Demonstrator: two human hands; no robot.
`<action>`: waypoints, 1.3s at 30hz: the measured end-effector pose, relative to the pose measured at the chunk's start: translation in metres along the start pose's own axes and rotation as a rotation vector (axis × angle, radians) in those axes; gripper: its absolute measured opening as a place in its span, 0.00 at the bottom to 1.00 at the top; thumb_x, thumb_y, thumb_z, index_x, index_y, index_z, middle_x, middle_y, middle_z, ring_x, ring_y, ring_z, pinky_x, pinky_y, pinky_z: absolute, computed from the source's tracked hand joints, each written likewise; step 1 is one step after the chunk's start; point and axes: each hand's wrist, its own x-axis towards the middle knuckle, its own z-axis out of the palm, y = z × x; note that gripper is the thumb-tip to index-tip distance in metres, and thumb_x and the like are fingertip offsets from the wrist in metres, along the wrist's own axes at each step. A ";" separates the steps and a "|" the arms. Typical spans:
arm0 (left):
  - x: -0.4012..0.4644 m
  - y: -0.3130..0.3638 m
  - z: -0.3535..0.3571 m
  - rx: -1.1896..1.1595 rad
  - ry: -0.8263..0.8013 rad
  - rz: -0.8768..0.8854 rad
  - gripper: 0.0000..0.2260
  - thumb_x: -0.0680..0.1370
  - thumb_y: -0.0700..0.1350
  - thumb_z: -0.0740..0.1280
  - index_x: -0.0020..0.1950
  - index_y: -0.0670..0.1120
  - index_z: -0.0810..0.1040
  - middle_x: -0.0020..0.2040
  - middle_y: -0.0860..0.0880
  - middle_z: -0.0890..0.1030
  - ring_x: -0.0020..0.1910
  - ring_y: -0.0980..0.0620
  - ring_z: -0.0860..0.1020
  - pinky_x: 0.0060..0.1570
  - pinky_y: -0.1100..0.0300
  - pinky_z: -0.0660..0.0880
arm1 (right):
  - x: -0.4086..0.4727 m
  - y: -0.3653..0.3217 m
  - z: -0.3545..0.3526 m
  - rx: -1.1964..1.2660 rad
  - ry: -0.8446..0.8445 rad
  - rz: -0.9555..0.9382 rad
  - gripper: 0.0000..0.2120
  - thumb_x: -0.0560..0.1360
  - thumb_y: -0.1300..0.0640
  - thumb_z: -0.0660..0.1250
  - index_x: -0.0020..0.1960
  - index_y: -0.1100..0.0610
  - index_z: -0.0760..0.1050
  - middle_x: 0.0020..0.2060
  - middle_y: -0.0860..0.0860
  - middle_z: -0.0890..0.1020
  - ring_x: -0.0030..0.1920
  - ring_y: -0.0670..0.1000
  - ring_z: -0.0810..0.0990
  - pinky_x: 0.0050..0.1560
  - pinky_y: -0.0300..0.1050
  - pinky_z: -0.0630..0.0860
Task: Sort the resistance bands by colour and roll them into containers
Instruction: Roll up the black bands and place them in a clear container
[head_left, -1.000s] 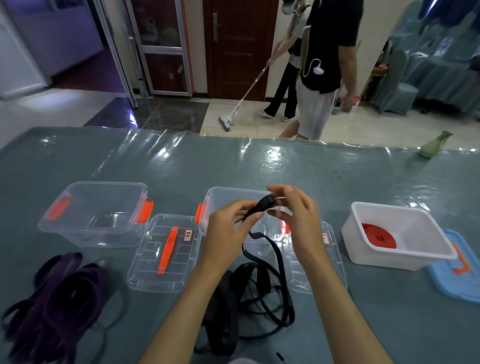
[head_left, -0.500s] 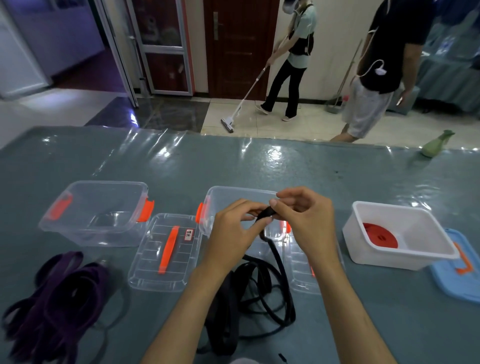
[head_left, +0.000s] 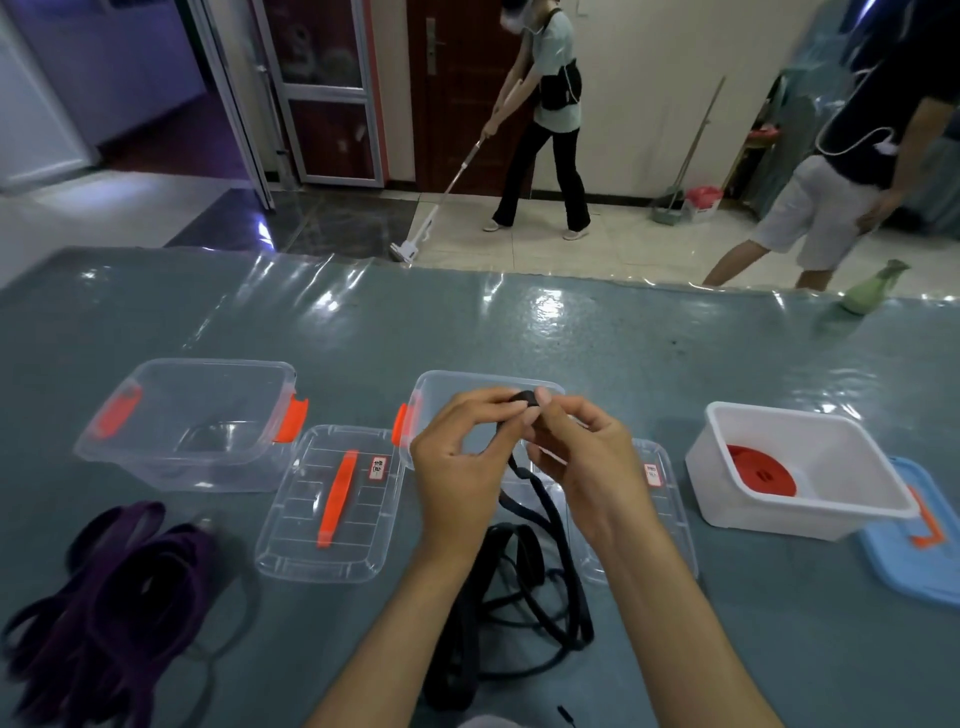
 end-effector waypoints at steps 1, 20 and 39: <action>-0.001 0.000 0.001 -0.009 0.017 -0.009 0.06 0.73 0.40 0.78 0.49 0.49 0.87 0.49 0.56 0.87 0.53 0.54 0.85 0.55 0.64 0.78 | 0.000 0.002 0.002 0.014 -0.008 0.010 0.07 0.78 0.53 0.73 0.44 0.56 0.83 0.42 0.53 0.87 0.44 0.48 0.86 0.45 0.39 0.80; 0.007 0.011 -0.008 -0.131 -0.172 -0.150 0.13 0.79 0.36 0.73 0.61 0.49 0.86 0.61 0.51 0.82 0.64 0.44 0.82 0.64 0.51 0.79 | -0.007 -0.024 -0.009 -0.278 -0.137 -0.395 0.10 0.77 0.63 0.74 0.58 0.60 0.85 0.50 0.54 0.89 0.51 0.54 0.88 0.51 0.45 0.84; 0.017 0.023 -0.008 -0.297 -0.070 -0.291 0.04 0.80 0.36 0.72 0.53 0.42 0.82 0.50 0.48 0.87 0.53 0.51 0.86 0.54 0.62 0.80 | -0.010 -0.016 0.000 -0.249 -0.070 -0.490 0.10 0.72 0.66 0.78 0.51 0.63 0.81 0.47 0.57 0.87 0.44 0.59 0.89 0.52 0.54 0.85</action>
